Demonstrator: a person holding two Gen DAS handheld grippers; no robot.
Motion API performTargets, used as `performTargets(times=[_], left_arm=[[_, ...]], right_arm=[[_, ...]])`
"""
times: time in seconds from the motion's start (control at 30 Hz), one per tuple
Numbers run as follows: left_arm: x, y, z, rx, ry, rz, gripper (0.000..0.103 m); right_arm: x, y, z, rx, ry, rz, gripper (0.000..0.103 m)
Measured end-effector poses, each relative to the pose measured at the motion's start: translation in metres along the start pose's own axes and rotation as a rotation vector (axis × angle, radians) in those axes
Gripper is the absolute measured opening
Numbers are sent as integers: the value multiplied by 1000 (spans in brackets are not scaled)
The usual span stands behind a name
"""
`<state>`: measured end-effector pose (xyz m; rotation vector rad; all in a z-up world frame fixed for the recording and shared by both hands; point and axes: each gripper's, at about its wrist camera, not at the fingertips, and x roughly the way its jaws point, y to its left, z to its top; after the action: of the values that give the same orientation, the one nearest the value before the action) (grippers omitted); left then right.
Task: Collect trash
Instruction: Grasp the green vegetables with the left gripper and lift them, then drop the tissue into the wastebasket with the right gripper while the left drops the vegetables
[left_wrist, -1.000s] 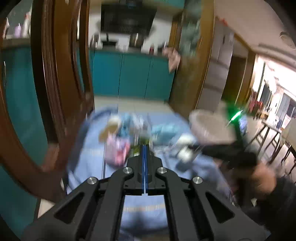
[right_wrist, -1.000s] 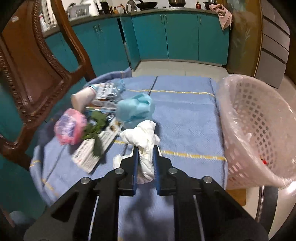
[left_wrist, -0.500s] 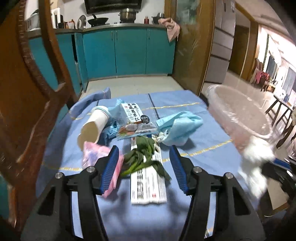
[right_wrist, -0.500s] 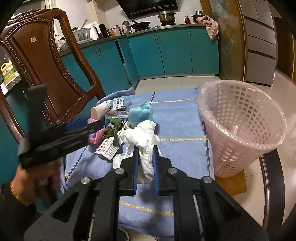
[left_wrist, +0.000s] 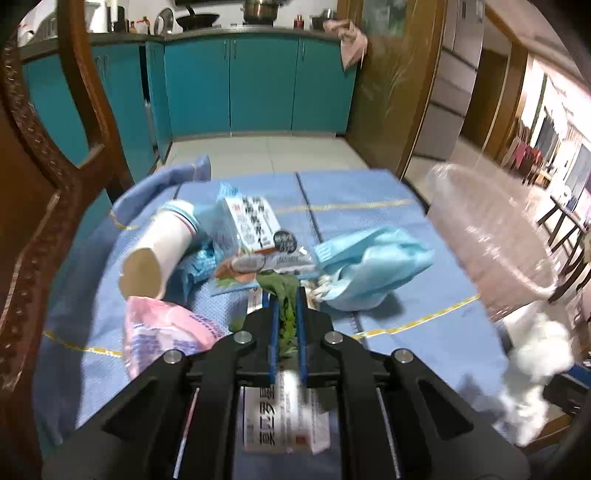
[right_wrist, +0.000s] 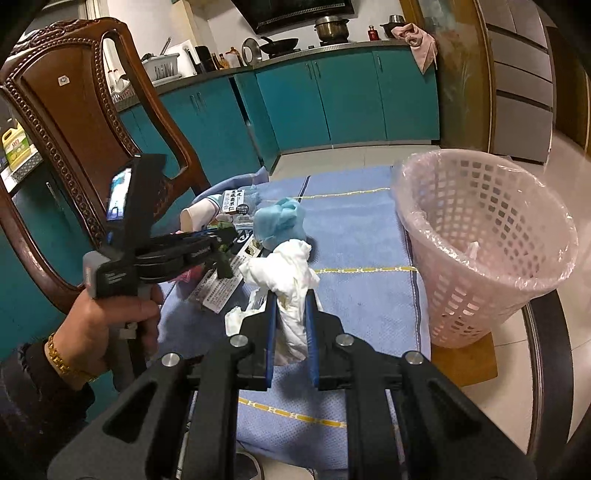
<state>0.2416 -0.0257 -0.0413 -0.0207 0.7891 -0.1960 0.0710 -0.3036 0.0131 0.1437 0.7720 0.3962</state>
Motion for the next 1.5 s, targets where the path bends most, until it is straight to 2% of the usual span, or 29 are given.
performTargets(times=[0.1, 0.23, 0.3, 0.4, 0.5, 0.6, 1.0, 1.5], left_arm=[[-37, 0, -1, 1, -76, -25, 9], [-108, 3, -12, -22, -226, -67, 9], [-141, 8, -30, -47, -292, -73, 9], [-168, 7, -62, -46, -336, -44, 9], [-175, 7, -89, -36, -297, -15, 9], [-174, 5, -99, -34, -259, -5, 9], [-169, 6, -101, -38, -211, -2, 9], [-169, 5, -100, -26, -204, -5, 9]], right_arm=[[-4, 2, 1, -12, -16, 7, 15], [-18, 7, -2, -41, -68, 4, 15], [-26, 8, -6, -42, -87, 12, 15], [-38, 14, -17, -57, -107, 16, 15], [-48, 24, -26, -73, -129, 13, 15], [-54, 32, -36, -85, -128, 20, 15], [-51, 44, -40, -123, -127, 3, 15], [-49, 45, -41, -127, -121, 3, 15]])
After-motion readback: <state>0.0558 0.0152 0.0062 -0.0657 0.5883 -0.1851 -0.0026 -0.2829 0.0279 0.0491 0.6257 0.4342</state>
